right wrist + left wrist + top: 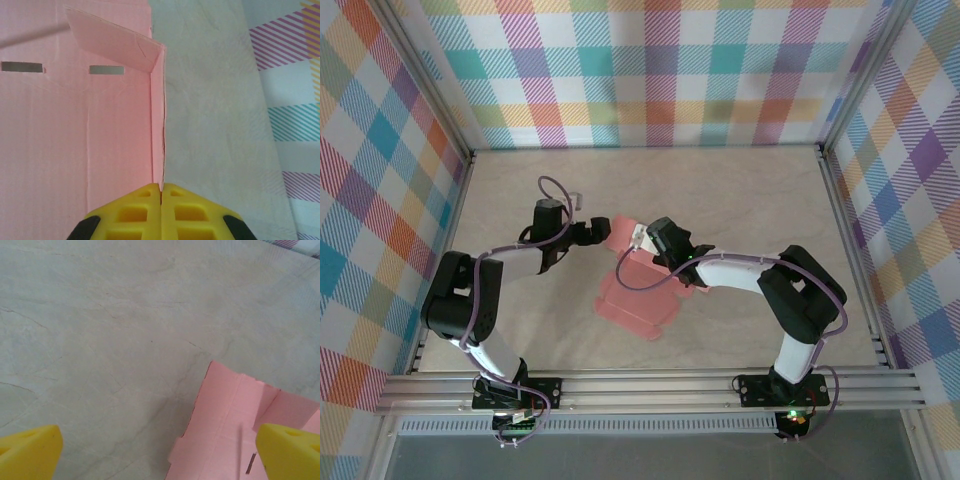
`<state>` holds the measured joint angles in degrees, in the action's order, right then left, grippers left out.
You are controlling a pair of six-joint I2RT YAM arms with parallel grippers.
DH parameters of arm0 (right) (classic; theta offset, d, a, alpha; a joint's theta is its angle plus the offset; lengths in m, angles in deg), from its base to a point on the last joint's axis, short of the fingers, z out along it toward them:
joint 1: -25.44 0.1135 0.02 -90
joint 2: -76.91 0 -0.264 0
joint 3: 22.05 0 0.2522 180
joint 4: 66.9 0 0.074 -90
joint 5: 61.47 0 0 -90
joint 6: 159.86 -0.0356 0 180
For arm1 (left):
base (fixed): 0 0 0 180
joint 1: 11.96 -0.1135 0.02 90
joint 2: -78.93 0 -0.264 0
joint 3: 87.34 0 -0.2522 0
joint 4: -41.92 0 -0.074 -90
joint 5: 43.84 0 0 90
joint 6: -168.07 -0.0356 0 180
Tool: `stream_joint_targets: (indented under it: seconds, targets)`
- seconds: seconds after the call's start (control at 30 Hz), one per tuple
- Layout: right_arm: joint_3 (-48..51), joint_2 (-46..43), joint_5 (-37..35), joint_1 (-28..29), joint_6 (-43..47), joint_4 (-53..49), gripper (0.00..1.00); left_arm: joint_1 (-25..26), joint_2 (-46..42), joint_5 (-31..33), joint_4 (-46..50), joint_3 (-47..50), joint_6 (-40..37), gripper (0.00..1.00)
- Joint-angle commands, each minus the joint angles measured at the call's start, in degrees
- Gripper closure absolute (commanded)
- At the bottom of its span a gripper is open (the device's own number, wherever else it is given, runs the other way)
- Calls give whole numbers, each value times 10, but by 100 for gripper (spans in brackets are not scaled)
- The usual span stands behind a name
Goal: Fold the paper box
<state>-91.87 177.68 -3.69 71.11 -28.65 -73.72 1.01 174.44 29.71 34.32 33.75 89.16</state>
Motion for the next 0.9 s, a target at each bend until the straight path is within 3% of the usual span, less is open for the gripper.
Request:
stream_joint_targets:
  seconds: [0.0, 0.23, 0.5, 0.87]
  targets:
    - [-11, 3, 30, 1, -32, -31, 100, -10, 19, 3, -8, -13, 5, 4]
    - [5, -12, 29, 0, -28, -16, 100, -20, 72, -5, -33, -44, 84, 10]
    - [19, -29, 33, 0, -33, 8, 100, -44, 119, 12, 34, -89, 91, 21]
    - [81, -28, -66, 28, 97, 194, 100, -49, 148, -4, 53, -113, 94, 25]
